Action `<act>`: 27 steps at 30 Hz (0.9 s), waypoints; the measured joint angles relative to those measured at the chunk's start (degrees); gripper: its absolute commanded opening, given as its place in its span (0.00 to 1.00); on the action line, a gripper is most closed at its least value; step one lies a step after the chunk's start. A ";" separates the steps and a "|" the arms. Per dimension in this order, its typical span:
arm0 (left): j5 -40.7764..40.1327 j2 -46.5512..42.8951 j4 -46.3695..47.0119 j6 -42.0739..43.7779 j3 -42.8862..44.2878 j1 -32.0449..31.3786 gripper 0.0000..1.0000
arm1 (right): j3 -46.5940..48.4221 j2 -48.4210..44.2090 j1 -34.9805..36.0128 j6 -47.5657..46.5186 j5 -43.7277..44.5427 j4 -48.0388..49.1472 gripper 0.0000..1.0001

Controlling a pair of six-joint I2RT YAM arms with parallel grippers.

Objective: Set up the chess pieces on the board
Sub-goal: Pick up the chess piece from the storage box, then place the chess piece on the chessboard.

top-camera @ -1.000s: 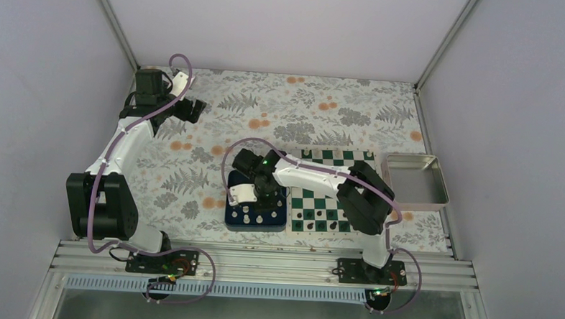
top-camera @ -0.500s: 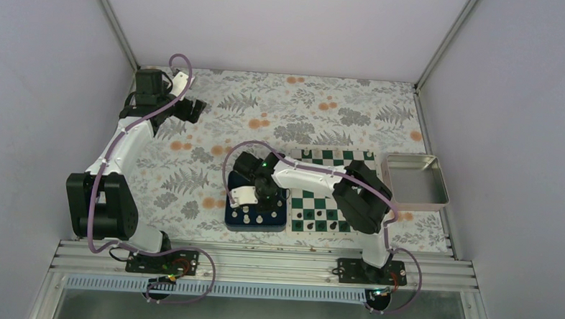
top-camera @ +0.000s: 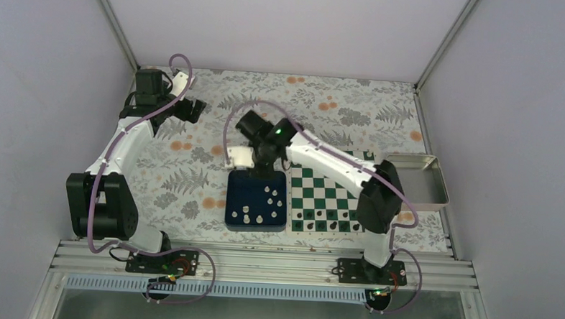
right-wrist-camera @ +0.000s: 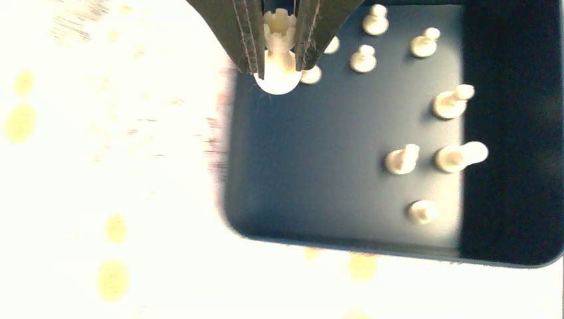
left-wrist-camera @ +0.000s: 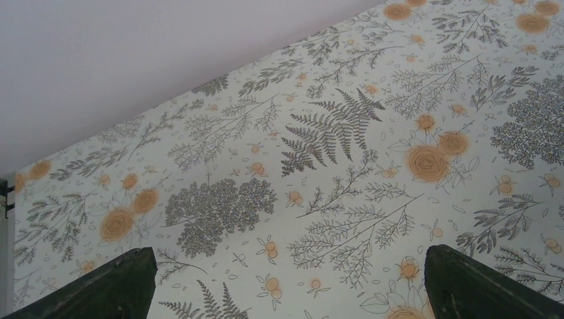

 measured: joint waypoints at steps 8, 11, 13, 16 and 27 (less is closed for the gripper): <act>0.00 0.00 0.00 0.00 0.00 0.00 1.00 | 11.96 -2.12 -13.27 -2.93 1.77 -2.91 0.07; 0.00 0.00 0.00 0.00 0.00 0.00 1.00 | 12.31 -0.83 -19.21 -4.04 1.95 -3.30 0.07; -0.02 0.00 0.00 0.00 0.00 0.00 1.00 | 12.28 0.83 -22.51 -4.70 1.90 -3.48 0.07; -0.02 0.00 0.00 0.00 0.00 0.00 1.00 | 11.04 3.30 -25.42 -5.55 1.44 -3.13 0.08; -0.02 0.00 0.00 0.00 0.00 0.00 1.00 | 5.35 9.62 -28.55 -7.04 -1.95 -1.77 0.08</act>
